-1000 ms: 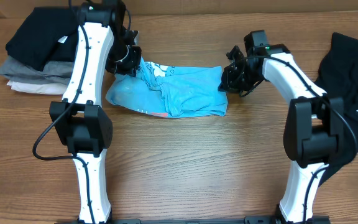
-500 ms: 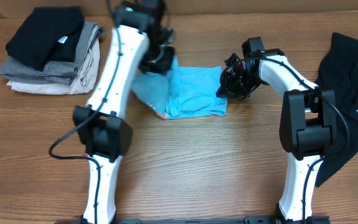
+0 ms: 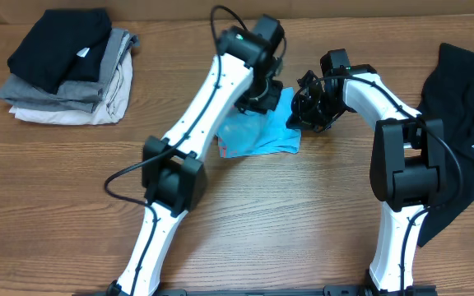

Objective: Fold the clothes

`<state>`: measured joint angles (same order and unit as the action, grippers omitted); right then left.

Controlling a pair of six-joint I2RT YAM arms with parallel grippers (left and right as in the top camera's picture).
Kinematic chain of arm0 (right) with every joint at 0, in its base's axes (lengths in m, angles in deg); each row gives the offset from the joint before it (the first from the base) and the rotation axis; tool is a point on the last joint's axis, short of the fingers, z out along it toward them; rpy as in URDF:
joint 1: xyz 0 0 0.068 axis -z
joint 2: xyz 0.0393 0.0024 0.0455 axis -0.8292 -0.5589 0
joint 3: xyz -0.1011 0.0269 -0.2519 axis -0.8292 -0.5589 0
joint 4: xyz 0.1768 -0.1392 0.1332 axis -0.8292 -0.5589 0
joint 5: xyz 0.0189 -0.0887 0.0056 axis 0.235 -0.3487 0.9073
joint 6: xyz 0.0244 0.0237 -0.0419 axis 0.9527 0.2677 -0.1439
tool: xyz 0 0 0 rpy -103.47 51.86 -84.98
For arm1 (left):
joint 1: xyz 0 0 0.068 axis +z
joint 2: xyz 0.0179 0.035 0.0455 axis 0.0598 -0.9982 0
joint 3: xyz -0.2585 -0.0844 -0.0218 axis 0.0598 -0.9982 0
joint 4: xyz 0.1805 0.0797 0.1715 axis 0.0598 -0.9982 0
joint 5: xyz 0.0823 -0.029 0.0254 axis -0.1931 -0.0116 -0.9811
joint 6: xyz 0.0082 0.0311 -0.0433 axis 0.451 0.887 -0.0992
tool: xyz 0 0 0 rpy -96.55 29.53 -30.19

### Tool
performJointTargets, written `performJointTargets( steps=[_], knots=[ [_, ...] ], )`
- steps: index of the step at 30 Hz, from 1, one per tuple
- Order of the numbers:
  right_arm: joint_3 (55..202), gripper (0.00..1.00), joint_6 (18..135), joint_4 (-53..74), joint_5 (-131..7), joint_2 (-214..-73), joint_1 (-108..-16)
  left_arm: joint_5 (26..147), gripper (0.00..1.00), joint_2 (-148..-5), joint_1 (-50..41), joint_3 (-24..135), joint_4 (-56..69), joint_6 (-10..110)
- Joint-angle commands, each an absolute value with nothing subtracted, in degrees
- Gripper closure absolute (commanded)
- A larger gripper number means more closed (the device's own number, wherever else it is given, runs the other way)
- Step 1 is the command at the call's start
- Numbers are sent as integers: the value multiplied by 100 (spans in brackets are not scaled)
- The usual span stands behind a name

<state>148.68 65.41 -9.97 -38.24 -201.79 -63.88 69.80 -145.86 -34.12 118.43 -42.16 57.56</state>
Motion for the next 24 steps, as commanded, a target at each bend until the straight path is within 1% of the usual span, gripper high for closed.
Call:
performJointTargets(
  steps=[1,4,8,10,11,13,14,15,16,20,24],
  knots=[
    [14831,96,6563,-975,-3894,-20443,-6416,7017,93,-14925,-3644,11793,-4035,5476],
    [14831,96,6587,-964,-3857,-20443,-6403,7039,89,-15048,-3716,11793,-3803,5299],
    [14842,96,6696,-802,-3472,-20426,-6338,7122,87,-15113,-3729,11793,-3550,5019],
    [14940,96,6698,-789,-3241,-20349,-6254,7126,80,-15115,-3727,11793,-3445,4949],
    [15014,96,6722,-822,-3212,-20286,-6206,7124,74,-15115,-3727,11793,-3423,4949],
    [15213,96,6819,-938,-3214,-20050,-6075,7124,39,-15115,-3727,11793,-3403,4951],
    [15369,95,6845,-1025,-3214,-19796,-5944,7122,12,-15115,-3727,11793,-3401,4960],
    [15445,92,6867,-1071,-3217,-19676,-5881,7124,3,-15115,-3725,11795,-3397,4993],
    [15618,86,6945,-1187,-3217,-19459,-5747,7122,0,-15113,-3725,11795,-3381,5085],
    [15985,75,7011,-1451,-3219,-19027,-5476,7122,0,-15083,-3718,12003,-3554,5314],
    [16061,64,6943,-1589,-3243,-18714,-5380,7141,0,-14901,-3616,12702,-3941,5369]
  ],
)
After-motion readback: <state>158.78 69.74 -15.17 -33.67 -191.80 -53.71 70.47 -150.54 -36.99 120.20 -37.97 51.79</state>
